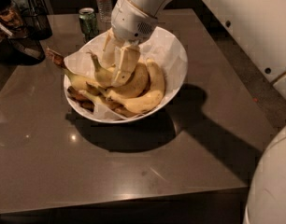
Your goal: Pick banana from white bowl
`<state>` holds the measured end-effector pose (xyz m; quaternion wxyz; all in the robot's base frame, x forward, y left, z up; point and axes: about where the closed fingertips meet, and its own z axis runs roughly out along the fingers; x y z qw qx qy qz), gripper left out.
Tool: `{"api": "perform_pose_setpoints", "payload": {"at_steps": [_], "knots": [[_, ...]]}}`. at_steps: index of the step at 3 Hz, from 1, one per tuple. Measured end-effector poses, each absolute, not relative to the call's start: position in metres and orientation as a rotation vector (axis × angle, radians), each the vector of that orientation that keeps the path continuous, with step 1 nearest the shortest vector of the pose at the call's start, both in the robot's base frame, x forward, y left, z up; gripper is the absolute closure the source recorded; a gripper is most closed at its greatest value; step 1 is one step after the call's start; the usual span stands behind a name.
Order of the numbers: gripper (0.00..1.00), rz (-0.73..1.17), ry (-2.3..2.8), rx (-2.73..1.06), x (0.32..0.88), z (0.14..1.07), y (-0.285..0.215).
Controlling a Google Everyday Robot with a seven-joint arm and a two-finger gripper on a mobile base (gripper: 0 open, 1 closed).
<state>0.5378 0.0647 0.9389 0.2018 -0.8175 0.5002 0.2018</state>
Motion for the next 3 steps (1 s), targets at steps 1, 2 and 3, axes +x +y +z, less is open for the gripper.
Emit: {"api": "perform_pose_setpoints", "payload": {"at_steps": [1,2,3], "knots": [[1.0,0.539,1.389,-2.285,0.541,0.944,0.0629],[1.0,0.538,1.388,-2.285,0.5411,0.9441,0.0629],[1.0,0.563,1.318,-2.199,0.5365,0.9526,0.0622]]}}
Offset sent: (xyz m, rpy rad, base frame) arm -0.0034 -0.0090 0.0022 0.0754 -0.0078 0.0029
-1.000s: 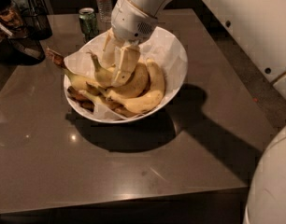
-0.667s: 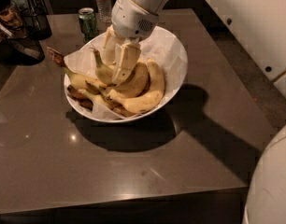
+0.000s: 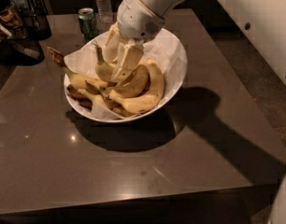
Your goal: Pick banana from white bowl
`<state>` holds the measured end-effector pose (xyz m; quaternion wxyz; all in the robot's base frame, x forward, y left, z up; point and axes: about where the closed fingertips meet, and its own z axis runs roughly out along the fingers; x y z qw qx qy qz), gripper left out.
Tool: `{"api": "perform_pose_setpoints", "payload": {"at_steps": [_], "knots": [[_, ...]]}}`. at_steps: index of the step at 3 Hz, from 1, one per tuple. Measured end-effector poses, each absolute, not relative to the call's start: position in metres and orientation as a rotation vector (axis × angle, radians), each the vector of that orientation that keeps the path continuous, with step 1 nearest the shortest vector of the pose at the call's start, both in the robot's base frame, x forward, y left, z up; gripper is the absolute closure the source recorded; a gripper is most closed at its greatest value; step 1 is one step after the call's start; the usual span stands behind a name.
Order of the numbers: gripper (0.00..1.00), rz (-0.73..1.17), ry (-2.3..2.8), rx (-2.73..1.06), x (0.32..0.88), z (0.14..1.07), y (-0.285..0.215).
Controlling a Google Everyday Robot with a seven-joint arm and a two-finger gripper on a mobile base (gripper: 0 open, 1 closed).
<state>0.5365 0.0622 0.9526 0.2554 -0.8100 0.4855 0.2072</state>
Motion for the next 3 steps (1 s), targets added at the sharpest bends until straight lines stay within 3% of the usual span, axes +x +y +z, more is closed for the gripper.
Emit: {"api": "perform_pose_setpoints", "payload": {"at_steps": [3], "knots": [[1.0,0.471,0.851,-2.005,0.473,1.066,0.072]]}}
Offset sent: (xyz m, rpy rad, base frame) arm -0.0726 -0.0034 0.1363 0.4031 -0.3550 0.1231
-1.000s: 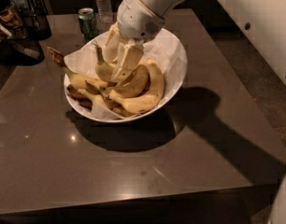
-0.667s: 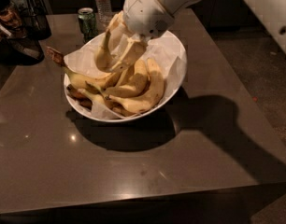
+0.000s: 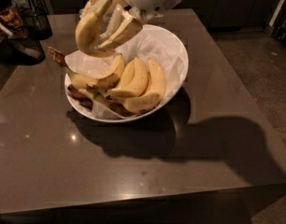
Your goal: Pick banana from white bowl
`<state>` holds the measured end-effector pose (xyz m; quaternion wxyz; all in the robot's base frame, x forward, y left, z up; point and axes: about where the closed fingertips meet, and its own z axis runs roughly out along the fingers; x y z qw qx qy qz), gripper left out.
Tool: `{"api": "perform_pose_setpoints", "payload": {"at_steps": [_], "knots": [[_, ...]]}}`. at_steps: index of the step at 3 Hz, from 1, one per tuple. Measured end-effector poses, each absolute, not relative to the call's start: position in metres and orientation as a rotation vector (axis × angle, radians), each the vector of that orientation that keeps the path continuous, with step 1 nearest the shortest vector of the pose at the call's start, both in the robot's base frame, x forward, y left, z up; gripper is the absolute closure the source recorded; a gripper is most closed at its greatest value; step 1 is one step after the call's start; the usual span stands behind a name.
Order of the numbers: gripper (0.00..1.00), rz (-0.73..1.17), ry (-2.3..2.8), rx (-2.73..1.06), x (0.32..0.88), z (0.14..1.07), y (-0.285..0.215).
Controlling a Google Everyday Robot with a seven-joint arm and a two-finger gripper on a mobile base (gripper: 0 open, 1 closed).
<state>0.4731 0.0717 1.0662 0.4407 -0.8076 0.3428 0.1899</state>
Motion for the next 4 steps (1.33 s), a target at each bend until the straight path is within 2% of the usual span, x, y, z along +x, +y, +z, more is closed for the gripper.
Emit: {"api": "perform_pose_setpoints", "payload": {"at_steps": [2,4], "knots": [[1.0,0.48,0.561,-2.01,0.426,1.117,0.097],[1.0,0.54,0.572,-1.957,0.421,1.112,0.093]]}}
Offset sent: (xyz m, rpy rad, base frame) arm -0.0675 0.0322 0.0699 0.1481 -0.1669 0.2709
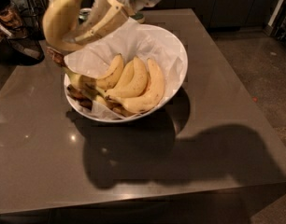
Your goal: Pick banana from white bowl
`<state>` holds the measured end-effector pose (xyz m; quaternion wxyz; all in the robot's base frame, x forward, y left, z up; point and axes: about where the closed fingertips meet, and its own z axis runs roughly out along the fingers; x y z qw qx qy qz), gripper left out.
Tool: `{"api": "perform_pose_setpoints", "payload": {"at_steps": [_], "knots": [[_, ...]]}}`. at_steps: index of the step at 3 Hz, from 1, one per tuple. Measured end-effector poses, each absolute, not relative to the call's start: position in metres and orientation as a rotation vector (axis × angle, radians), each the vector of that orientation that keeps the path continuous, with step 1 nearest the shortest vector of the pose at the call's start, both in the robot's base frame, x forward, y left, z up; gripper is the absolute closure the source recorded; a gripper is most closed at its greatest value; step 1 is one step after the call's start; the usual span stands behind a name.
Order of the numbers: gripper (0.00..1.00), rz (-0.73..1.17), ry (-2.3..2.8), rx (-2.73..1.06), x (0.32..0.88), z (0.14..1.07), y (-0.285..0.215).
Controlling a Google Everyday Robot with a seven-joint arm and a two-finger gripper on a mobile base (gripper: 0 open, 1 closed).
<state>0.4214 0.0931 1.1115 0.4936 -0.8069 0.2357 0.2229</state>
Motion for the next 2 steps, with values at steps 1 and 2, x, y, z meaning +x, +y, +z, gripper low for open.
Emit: {"api": "perform_pose_setpoints", "payload": {"at_steps": [1,2], "knots": [[1.0,0.62,0.613,-1.902,0.421,1.089,0.091],[1.0,0.676,0.618,-1.879,0.413,1.074,0.095]]}}
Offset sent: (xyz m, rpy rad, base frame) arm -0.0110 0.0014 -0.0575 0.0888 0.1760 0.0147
